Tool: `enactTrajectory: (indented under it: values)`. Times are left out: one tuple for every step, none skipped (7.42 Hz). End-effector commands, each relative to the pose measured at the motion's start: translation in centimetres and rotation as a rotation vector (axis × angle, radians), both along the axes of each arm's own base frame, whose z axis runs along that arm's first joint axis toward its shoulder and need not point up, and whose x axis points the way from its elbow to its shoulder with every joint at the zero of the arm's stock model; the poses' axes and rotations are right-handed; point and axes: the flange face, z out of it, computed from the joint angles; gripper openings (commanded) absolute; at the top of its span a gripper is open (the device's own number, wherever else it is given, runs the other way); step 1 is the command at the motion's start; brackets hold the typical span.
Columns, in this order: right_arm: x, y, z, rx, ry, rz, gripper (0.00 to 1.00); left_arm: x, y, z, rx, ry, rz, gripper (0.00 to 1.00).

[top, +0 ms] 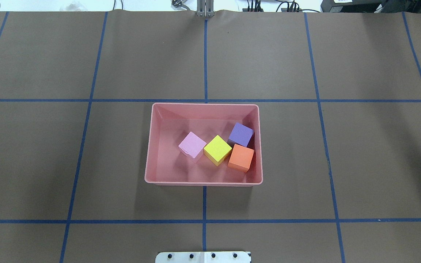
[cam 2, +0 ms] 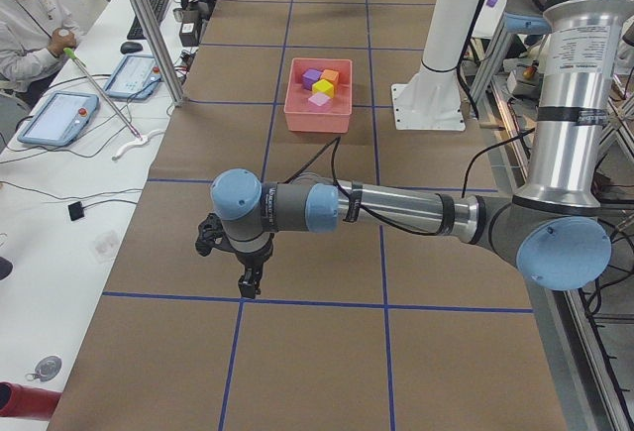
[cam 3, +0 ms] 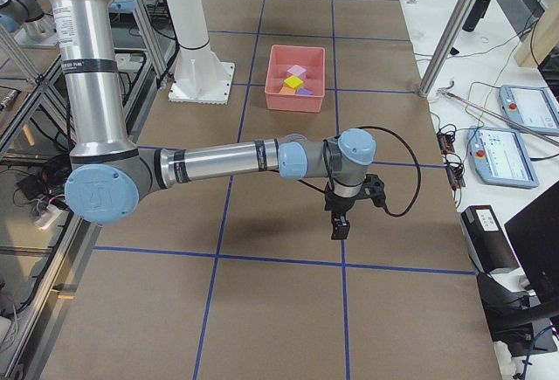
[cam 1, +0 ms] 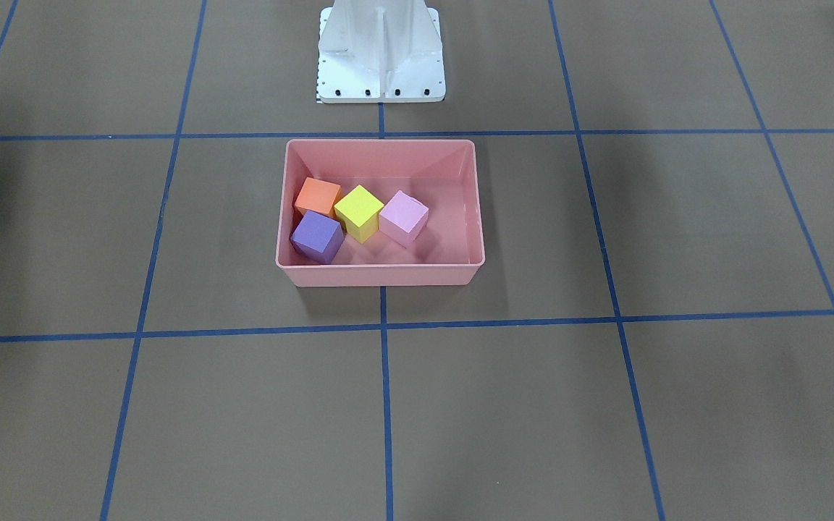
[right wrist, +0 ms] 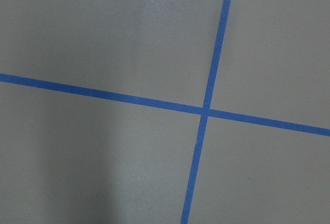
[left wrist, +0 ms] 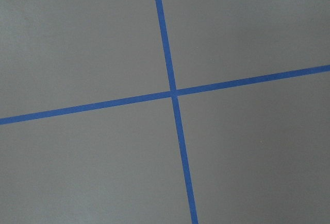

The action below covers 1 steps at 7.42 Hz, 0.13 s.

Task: Place blocks into pink bin with both arms

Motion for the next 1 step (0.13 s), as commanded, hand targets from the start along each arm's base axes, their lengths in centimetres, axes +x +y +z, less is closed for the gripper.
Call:
enactTrajectory:
  values:
    - [0.00, 0.01, 0.03, -0.001, 0.000, 0.000, 1.00, 0.05, 0.01, 0.17, -0.003, 0.000, 0.001, 1.00]
